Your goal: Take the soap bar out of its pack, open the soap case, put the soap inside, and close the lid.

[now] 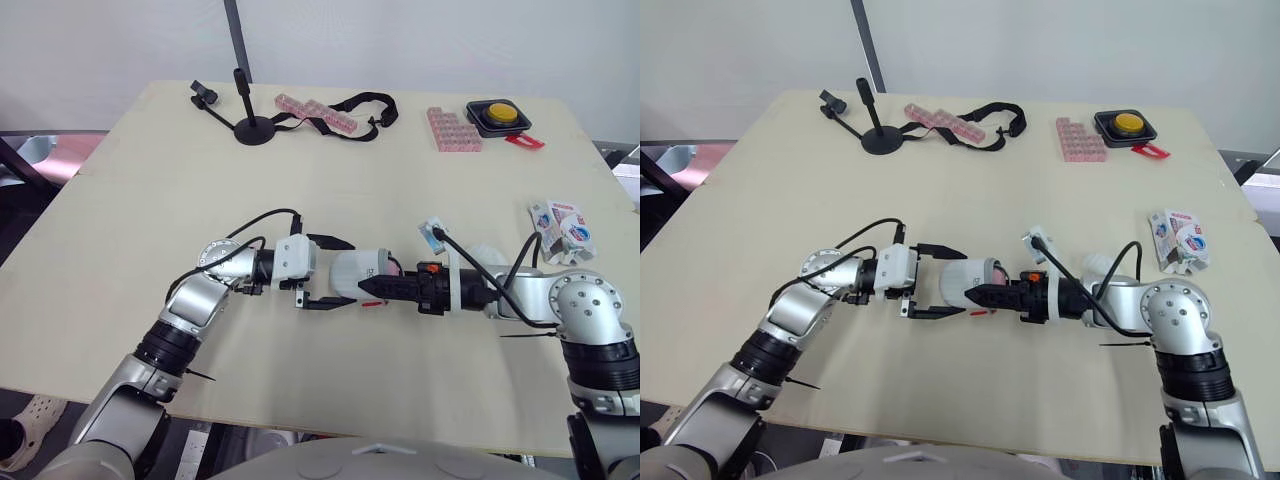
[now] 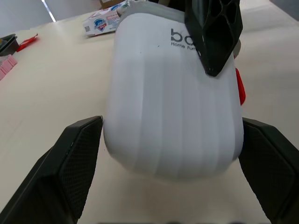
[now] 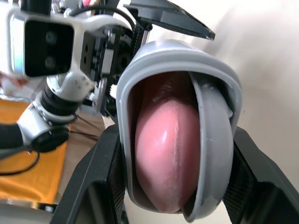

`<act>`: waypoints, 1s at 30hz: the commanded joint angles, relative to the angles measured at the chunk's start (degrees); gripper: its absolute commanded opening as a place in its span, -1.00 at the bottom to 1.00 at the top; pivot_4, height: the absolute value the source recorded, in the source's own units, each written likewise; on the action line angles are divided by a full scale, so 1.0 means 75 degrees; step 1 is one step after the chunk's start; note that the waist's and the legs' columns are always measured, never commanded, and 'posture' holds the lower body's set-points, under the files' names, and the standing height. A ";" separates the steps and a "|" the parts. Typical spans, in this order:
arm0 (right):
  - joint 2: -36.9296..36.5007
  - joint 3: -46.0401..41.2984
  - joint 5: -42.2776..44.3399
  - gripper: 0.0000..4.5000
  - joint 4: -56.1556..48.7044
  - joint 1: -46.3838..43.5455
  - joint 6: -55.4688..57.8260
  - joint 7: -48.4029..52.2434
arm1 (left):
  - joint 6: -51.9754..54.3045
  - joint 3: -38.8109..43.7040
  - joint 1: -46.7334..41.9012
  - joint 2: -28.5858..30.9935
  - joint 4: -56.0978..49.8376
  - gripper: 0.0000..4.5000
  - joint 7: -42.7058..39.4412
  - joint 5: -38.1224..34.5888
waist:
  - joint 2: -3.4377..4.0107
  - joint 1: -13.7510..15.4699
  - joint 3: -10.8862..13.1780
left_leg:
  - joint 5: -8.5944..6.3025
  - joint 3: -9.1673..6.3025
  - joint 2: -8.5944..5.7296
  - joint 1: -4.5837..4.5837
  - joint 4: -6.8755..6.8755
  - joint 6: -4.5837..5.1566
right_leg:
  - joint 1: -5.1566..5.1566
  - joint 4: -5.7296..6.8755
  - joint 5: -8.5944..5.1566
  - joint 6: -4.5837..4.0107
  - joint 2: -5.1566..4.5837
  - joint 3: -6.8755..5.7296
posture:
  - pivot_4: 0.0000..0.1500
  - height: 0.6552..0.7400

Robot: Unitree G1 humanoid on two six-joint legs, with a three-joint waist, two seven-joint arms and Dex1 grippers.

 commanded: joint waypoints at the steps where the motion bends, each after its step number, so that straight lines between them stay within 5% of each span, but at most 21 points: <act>1: -0.0859 0.0329 -0.0628 -0.08 -0.0428 -0.0561 0.0123 0.0785 | 0.1120 0.0459 -0.0294 0.0422 -0.0383 1.00 -0.0428 -0.0752 | 0.0016 0.0005 0.0012 | 0.0000 0.0001 -0.0002 -0.0002 0.0001 0.0000 | -0.0003 0.0000 0.0000 0.0001 0.0001 0.0001 | 1.00 0.99; 10: -0.3531 0.3214 -0.4237 -0.08 -0.1733 -0.2469 -0.1078 0.3271 | 0.4351 0.0558 -0.1023 0.0333 -0.0876 1.00 -0.0069 -0.1790 | 0.0026 0.0056 0.0021 | -0.0002 -0.0001 -0.0003 -0.0011 -0.0007 -0.0002 | 0.0002 0.0000 0.0001 0.0003 0.0031 0.0004 | 1.00 0.99; 16: -0.4356 0.4810 -0.5952 -0.08 -0.2441 -0.3917 -0.1521 0.4647 | 0.4767 0.0113 -0.1186 -0.0198 -0.1513 1.00 0.0463 -0.1508 | 0.0028 0.0027 0.0031 | -0.0005 -0.0001 -0.0001 -0.0048 -0.0005 -0.0006 | -0.0002 0.0000 0.0002 0.0005 0.0046 0.0028 | 1.00 0.99; 30: -0.3855 0.6008 -0.8362 -0.08 -0.1939 -0.4399 -0.2148 0.5436 | 0.3864 -0.0939 -0.1356 -0.1547 -0.0695 1.00 0.1762 0.0194 | 0.0028 0.0013 0.0032 | -0.0006 -0.0001 0.0003 -0.0037 0.0017 -0.0005 | 0.0000 0.0025 0.0002 0.0005 0.0044 0.0036 | 1.00 0.99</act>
